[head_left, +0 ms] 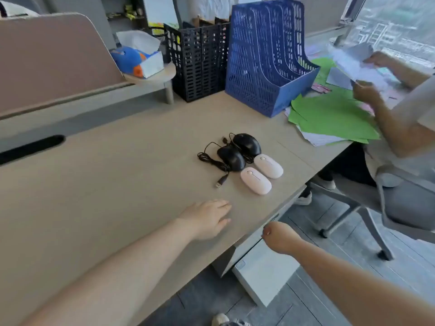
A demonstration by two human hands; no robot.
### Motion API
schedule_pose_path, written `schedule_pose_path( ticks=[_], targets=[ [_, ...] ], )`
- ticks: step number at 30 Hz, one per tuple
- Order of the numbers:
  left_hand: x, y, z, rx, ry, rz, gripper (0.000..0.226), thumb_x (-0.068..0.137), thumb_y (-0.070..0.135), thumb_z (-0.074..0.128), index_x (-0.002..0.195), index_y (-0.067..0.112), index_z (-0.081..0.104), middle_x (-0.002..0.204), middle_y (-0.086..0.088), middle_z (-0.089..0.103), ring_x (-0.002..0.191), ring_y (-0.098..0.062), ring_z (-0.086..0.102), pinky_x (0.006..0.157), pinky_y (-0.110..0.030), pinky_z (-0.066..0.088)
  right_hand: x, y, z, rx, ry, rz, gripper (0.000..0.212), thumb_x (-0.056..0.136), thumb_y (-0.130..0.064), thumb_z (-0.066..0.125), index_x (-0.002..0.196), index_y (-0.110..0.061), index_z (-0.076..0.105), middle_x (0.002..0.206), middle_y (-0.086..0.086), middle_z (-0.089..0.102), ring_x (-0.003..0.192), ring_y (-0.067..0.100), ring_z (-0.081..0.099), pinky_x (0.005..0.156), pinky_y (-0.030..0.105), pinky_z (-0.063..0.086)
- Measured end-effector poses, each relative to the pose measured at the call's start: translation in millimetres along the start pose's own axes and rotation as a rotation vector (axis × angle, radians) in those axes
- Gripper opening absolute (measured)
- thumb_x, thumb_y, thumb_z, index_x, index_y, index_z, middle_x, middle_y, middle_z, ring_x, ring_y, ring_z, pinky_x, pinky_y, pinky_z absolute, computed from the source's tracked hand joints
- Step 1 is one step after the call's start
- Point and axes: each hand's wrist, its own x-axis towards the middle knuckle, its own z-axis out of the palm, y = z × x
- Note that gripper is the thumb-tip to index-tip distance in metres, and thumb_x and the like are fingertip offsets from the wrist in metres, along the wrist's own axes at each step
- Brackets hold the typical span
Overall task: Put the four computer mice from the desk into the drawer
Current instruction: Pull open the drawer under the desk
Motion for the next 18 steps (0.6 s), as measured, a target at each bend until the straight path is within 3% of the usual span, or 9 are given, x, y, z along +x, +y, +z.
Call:
schedule_pose_path(
  ticks=[5,9,12,14,16,18],
  targets=[
    [26.9,5.7,40.6,0.036,0.159,0.006,0.055,0.103,0.04,0.029,0.153,0.02,0.024,0.163,0.003,0.016,0.149,-0.014,0.016,0.12,-0.032,0.014,48.0,27.2,33.9,0.295,0.073,0.162,0.036,0.098,-0.018,0.038,0.119,0.0,0.061,0.119,0.023,0.064,0.11,0.038,0.061,0.092,0.041,0.05],
    [39.9,7.3,69.8,0.019,0.422,-0.041,0.057,0.098,0.045,0.029,0.148,0.019,0.037,0.159,0.002,0.028,0.147,-0.013,0.023,0.119,-0.03,0.012,86.8,52.3,51.7,0.645,0.205,0.188,0.035,0.099,-0.021,0.038,0.118,0.0,0.058,0.123,0.024,0.062,0.086,0.028,0.056,0.08,0.042,0.052],
    [40.8,8.2,75.6,0.011,0.457,-0.059,0.051,0.101,0.041,0.036,0.148,0.023,0.037,0.159,0.007,0.027,0.147,-0.008,0.022,0.12,-0.029,0.014,107.1,63.1,59.7,0.926,0.186,0.214,0.016,0.098,-0.016,0.04,0.101,-0.006,0.052,0.111,0.02,0.062,0.084,0.026,0.054,0.07,0.037,0.048],
    [38.7,11.8,77.7,0.001,0.467,-0.087,0.05,0.101,0.039,0.037,0.148,0.023,0.038,0.159,0.009,0.027,0.147,-0.006,0.021,0.119,-0.028,0.015,114.1,64.1,64.9,1.102,0.141,0.249,0.021,0.099,-0.013,0.038,0.089,-0.002,0.054,0.096,0.015,0.061,0.081,0.026,0.056,0.061,0.035,0.048],
    [40.4,17.4,79.7,-0.021,0.494,-0.132,0.049,0.101,0.037,0.038,0.147,0.021,0.038,0.159,0.007,0.028,0.147,-0.006,0.021,0.119,-0.027,0.014,117.2,63.0,67.0,1.173,0.125,0.265,0.029,0.098,-0.011,0.036,0.077,-0.003,0.054,0.095,0.013,0.062,0.087,0.026,0.057,0.061,0.035,0.049],
    [41.8,27.5,81.8,-0.008,0.489,-0.188,0.053,0.101,0.038,0.037,0.149,0.017,0.036,0.16,0.003,0.026,0.148,-0.009,0.019,0.12,-0.028,0.012,117.2,63.6,70.0,1.191,0.113,0.27,0.026,0.098,-0.009,0.036,0.082,-0.002,0.055,0.09,0.011,0.064,0.091,0.025,0.056,0.064,0.035,0.05]
  ],
)
